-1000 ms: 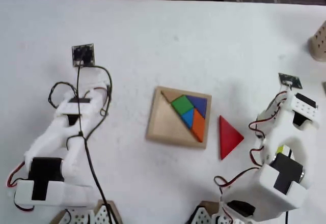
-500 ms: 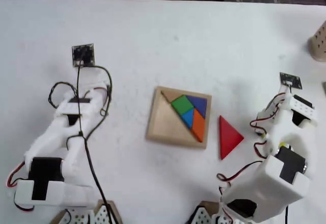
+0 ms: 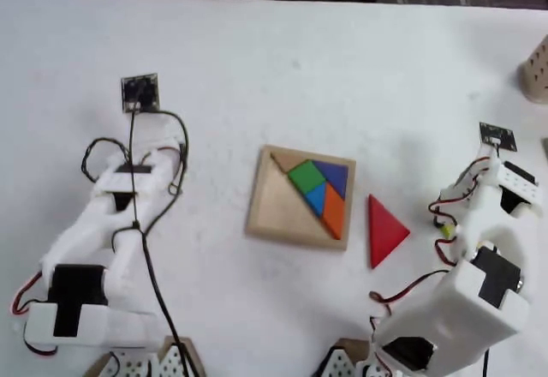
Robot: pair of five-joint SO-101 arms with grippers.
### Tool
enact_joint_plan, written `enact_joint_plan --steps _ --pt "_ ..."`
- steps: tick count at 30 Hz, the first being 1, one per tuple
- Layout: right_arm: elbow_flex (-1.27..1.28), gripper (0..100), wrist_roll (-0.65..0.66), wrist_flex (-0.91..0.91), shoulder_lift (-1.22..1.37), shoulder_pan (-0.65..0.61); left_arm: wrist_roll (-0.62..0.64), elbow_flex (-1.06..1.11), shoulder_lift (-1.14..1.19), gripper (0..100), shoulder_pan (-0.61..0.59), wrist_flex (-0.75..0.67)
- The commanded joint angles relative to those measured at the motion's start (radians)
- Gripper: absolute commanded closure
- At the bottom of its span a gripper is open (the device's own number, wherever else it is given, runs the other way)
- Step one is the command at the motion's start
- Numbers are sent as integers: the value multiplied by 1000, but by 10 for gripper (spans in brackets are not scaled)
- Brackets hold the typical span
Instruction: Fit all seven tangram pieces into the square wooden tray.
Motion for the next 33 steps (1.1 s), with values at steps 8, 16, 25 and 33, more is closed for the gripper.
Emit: enact_joint_plan --steps 8,16,25,33 --pt "3 840 51 -24 16 44 -9 -5 -53 976 1 -15" --pt "5 840 69 108 -163 44 -9 -5 -53 976 1 -15" --pt "5 840 68 147 -249 44 -9 -5 -53 976 1 -15" --pt "3 840 71 154 -251 77 -9 -5 -53 976 1 -15"
